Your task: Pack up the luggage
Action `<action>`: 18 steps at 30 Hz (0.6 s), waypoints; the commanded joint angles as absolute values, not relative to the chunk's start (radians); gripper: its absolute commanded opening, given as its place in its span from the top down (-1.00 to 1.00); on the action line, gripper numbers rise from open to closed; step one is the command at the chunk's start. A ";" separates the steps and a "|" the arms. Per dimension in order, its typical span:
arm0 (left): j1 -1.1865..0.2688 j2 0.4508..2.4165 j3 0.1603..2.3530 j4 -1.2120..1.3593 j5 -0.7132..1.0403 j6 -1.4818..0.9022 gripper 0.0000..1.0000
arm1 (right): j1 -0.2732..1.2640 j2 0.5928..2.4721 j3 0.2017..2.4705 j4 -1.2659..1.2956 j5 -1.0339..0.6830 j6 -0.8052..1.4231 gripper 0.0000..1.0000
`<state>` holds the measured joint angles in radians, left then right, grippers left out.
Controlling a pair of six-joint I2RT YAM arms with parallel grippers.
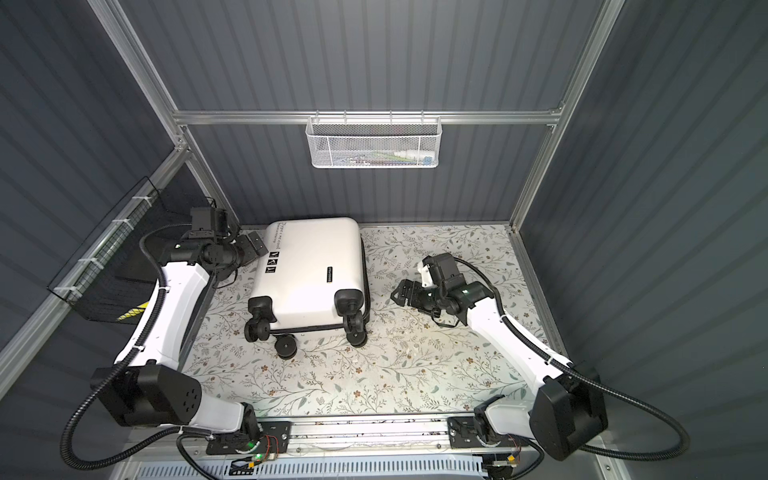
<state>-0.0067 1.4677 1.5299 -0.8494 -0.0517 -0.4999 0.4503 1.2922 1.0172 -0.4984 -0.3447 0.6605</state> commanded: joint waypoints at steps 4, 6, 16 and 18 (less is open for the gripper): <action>-0.003 1.471 1.448 -0.734 0.032 -0.451 -0.99 | 0.449 1.273 1.034 -0.544 -0.347 0.632 -0.87; -0.003 1.481 1.425 -0.706 0.063 -0.446 -1.00 | 0.449 1.272 1.044 -0.556 -0.348 0.626 -0.87; -0.004 1.530 1.365 -0.588 0.283 -0.454 -0.99 | 0.429 1.233 1.047 -0.583 -0.347 0.610 -0.88; -0.010 1.537 1.361 -0.553 0.322 -0.474 -0.99 | 0.424 1.220 1.047 -0.591 -0.347 0.610 -0.88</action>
